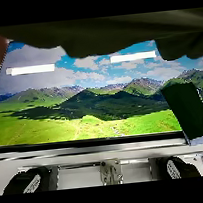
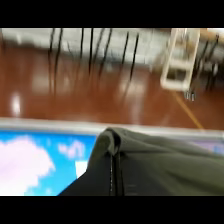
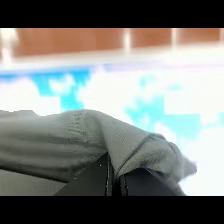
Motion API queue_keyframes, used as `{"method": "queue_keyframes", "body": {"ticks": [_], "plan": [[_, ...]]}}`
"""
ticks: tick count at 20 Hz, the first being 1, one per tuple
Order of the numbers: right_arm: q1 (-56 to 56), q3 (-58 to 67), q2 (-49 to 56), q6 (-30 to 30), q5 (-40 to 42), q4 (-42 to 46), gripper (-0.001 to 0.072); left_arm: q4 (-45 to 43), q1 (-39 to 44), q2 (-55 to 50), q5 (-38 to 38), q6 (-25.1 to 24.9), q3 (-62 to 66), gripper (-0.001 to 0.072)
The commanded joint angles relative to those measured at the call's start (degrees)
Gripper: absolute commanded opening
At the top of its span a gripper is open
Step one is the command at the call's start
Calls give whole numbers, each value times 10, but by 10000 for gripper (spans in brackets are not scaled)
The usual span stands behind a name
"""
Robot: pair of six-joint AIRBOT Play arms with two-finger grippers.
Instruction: Fold the shirts.
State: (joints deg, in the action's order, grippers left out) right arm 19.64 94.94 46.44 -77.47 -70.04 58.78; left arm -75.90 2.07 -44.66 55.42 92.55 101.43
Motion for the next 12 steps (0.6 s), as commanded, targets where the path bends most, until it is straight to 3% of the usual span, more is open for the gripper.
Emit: {"method": "queue_keyframes", "body": {"ticks": [1, 7, 9, 12], "plan": [[0, 22, -80, -24, -45, -12, 62, -16, -12, 54, 37, 1, 35, 34], [0, -2, -62, -32, -325, 1, 62, -128, -12, 56, 277, 1, -35, 34], [0, -65, -60, -45, -362, 1, 62, -115, -12, 56, 323, 1, -108, 34], [-1, -196, -61, -45, -341, -1, 62, -75, -12, 65, 333, -5, -251, 35]]}}
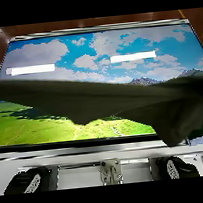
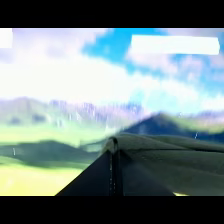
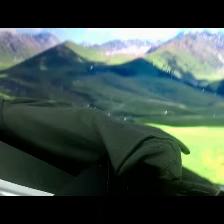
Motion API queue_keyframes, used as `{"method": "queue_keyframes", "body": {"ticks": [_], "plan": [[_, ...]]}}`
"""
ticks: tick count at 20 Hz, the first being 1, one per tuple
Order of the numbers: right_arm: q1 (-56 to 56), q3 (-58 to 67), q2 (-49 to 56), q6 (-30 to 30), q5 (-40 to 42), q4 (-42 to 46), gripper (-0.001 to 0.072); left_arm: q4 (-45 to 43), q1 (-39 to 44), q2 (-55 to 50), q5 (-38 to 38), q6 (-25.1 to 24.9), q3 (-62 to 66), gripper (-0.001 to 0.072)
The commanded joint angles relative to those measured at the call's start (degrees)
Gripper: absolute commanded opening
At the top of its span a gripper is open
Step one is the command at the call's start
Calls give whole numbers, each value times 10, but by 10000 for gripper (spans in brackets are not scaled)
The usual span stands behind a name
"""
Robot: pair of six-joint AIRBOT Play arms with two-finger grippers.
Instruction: Fold the shirts.
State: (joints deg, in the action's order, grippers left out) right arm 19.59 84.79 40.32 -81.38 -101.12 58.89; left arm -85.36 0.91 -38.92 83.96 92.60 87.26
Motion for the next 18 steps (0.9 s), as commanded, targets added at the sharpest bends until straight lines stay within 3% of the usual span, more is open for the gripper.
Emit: {"method": "queue_keyframes", "body": {"ticks": [1, 6, 11, 15, 17, 18], "plan": [[-7, -135, 2, -4, -14, -1, 62, 32, 0, 10, 43, -6, -154, 34], [-118, -255, 59, -4, 138, 24, 61, 89, 0, 8, -45, -3, -332, 35], [-241, -257, 249, -12, 344, 79, 62, 89, -14, -58, -191, 18, -405, 35], [-254, -254, 396, -42, 509, 24, 62, 90, -50, -176, -291, 78, -405, 35], [-254, -254, 428, -40, 539, -23, 70, 126, -56, -238, -306, 96, -404, 36], [-254, -254, 432, -33, 543, -43, 89, 157, -56, -266, -307, 95, -402, 87]]}}
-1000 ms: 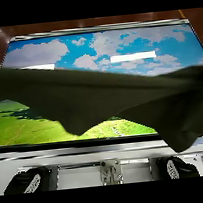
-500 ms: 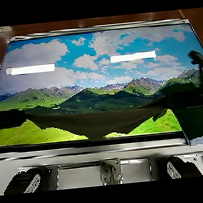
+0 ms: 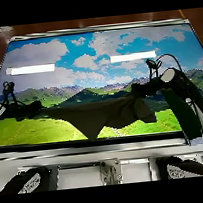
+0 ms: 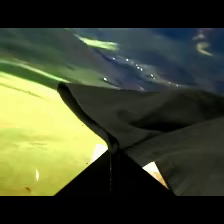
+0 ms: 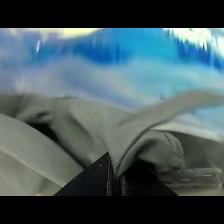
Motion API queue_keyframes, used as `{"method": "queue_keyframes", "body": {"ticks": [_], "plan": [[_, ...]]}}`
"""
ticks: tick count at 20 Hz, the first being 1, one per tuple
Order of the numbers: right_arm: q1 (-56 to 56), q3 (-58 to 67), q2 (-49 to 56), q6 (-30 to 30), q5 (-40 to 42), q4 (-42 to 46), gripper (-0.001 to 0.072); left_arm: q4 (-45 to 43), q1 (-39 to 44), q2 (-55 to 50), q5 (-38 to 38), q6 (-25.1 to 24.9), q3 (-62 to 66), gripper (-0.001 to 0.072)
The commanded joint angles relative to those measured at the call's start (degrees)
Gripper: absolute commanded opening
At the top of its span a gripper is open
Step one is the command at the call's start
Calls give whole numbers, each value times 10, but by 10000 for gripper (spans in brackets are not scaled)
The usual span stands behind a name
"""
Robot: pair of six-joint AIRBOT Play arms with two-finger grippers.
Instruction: Fold the shirts.
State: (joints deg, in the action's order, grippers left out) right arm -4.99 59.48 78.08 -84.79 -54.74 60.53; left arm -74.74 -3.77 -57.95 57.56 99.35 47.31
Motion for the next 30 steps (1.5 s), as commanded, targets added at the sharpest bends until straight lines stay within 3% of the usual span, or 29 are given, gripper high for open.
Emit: {"method": "queue_keyframes", "body": {"ticks": [1, 2, 3, 4, 6, 9, 11, 13, 16, 19, 29, 30], "plan": [[-8, 0, 52, 14, 87, -75, 90, 81, -9, -96, -41, 26, 2, 317], [-5, 3, 46, 23, 88, -76, 279, 103, -10, -107, -37, 17, 9, 575], [3, 12, 35, 38, 71, -74, 622, 105, -10, -110, -24, 7, 20, 656], [16, 27, 21, 56, 42, -67, 670, 104, -14, -108, 0, -22, 39, 657], [60, 70, -17, 74, -52, -2, 670, 101, -35, -105, 83, -71, 85, 656], [158, 103, -82, 67, -198, 177, 670, 101, -59, -94, 207, -119, 103, 656], [240, 94, -104, 69, -276, 215, 670, 111, -51, -84, 246, -134, 57, 658], [318, 59, -114, 71, -292, 164, 670, 170, -31, -75, 218, -138, -23, 660], [373, -7, -116, 92, -278, 65, 670, 308, 33, -75, 116, -174, -133, 660], [374, -42, -116, 99, -263, 51, 670, 361, 113, -83, 13, -177, -189, 660], [374, -55, -53, 122, -269, 37, 670, 518, 263, -199, -148, -199, -182, 656], [373, -56, -45, 123, -270, 35, 670, 532, 271, -210, -156, -196, -182, 609]]}}
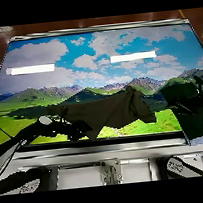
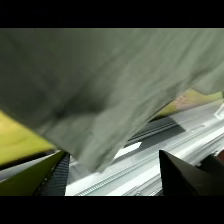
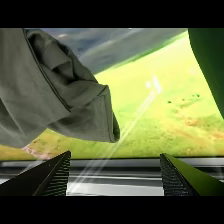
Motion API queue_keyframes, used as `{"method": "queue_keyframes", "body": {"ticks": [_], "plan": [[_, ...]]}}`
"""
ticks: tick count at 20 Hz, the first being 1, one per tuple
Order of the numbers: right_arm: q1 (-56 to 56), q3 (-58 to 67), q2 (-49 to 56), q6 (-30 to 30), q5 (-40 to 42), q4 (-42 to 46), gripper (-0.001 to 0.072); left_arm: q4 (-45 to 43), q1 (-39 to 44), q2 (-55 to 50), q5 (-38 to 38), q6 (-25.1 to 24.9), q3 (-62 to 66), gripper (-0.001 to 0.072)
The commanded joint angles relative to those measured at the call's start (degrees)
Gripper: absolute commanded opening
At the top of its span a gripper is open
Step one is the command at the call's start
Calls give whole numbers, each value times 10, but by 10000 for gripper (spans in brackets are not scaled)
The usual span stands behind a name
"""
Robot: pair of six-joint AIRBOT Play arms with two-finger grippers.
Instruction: Fold the shirts.
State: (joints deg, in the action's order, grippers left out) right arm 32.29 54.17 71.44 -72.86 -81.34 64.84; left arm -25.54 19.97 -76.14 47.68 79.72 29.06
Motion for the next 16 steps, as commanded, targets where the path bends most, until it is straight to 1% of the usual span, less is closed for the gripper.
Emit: {"method": "queue_keyframes", "body": {"ticks": [1, 2, 3, 4, 5, 7, 9, 11, 12, 13, 14, 16], "plan": [[0, -7, 27, 4, -4, -12, 671, 52, 37, -36, -63, 0, 1, 483], [0, -13, 31, 6, -4, -16, 671, 59, 36, -39, -66, 0, 1, 298], [0, -22, 36, 7, -2, -19, 670, 61, 33, -38, -68, -1, 1, 178], [-1, -33, 39, 11, 0, -24, 670, 61, 28, -36, -67, -6, 1, 117], [-7, -45, 42, 18, 2, -26, 670, 61, 22, -30, -65, -17, 1, 33], [-43, -69, 43, 36, 9, -30, 671, 58, 10, -7, -66, -31, 1, 34], [-94, -91, 43, 37, 58, -24, 670, 54, -9, 28, -66, -39, 1, 34], [-132, -94, 48, 3, 120, -19, 670, 44, -30, 66, -66, -40, 1, 33], [-146, -94, 53, -10, 140, -19, 670, 43, -42, 87, -66, -50, 1, 34], [-161, -94, 63, -22, 153, -18, 669, 44, -53, 104, -66, -66, 2, 34], [-174, -94, 75, -33, 155, -16, 623, 44, -63, 118, -66, -82, 5, 34], [-197, -94, 102, -41, 151, -16, 606, 46, -78, 130, -64, -84, 17, 34]]}}
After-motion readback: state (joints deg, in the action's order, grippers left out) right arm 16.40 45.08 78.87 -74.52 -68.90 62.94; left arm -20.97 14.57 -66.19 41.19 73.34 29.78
